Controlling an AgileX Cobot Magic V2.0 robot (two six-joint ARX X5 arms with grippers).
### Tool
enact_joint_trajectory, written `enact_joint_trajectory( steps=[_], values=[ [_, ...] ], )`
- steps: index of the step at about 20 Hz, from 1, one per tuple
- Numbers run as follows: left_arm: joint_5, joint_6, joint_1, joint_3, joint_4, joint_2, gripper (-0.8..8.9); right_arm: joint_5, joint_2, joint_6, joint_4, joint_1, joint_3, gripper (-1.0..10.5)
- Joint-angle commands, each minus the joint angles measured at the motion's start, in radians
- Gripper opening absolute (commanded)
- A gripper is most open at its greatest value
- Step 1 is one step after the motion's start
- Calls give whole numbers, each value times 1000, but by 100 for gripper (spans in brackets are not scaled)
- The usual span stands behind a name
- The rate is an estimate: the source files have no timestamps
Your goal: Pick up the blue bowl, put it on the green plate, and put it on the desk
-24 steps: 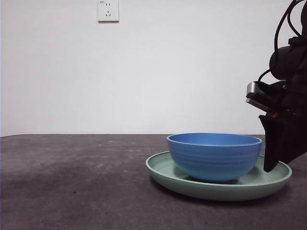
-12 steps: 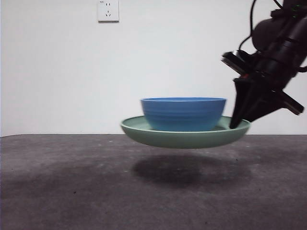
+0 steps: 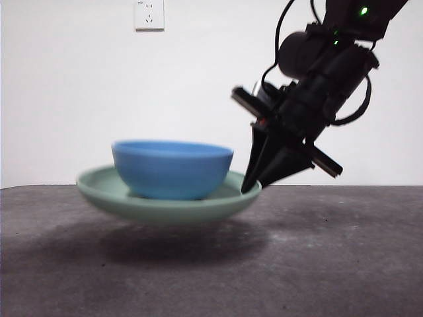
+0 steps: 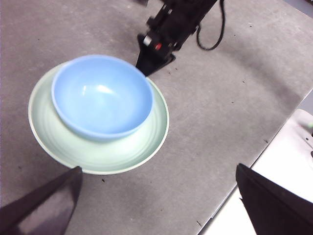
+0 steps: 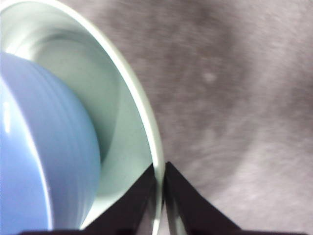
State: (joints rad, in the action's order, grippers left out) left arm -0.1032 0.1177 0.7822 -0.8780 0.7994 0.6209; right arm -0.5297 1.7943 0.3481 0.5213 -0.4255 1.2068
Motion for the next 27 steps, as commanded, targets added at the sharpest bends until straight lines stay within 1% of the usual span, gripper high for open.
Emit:
enact_joint_trajectory(
  steps=[1, 4, 6, 11, 15, 16, 17, 19, 20, 22, 24, 27],
  values=[
    [3, 0, 9, -11, -10, 5, 501, 6, 35, 21, -19, -6, 21, 11],
    [3, 0, 9, -11, -11, 5, 501, 16, 63, 61, -47, -7, 21, 11],
    [3, 0, 9, -11, -10, 5, 501, 47, 63, 64, -46, -16, 21, 11],
    [3, 0, 9, -11, -12, 5, 501, 83, 84, 81, -21, -18, 20, 11],
    [3, 0, 9, -11, -13, 5, 501, 85, 84, 79, -14, -17, 20, 13],
    [3, 0, 9, -11, -13, 5, 501, 86, 84, 79, -14, -17, 20, 19],
    [3, 0, 9, -11, -13, 5, 501, 87, 84, 77, -15, -18, 20, 74],
    [3, 0, 9, -11, -13, 5, 501, 90, 83, 48, -19, -17, 20, 286],
    [3, 0, 9, -11, -13, 5, 501, 95, 80, 30, -18, -16, 20, 320],
    [3, 0, 9, -11, -11, 5, 501, 96, 57, 6, 0, 0, 22, 320],
    [3, 0, 9, -11, -10, 5, 501, 117, 4, -19, 31, 14, 22, 321],
    [3, 0, 9, -11, -11, 5, 501, 195, -123, -83, 151, 37, 22, 347]
  ],
)
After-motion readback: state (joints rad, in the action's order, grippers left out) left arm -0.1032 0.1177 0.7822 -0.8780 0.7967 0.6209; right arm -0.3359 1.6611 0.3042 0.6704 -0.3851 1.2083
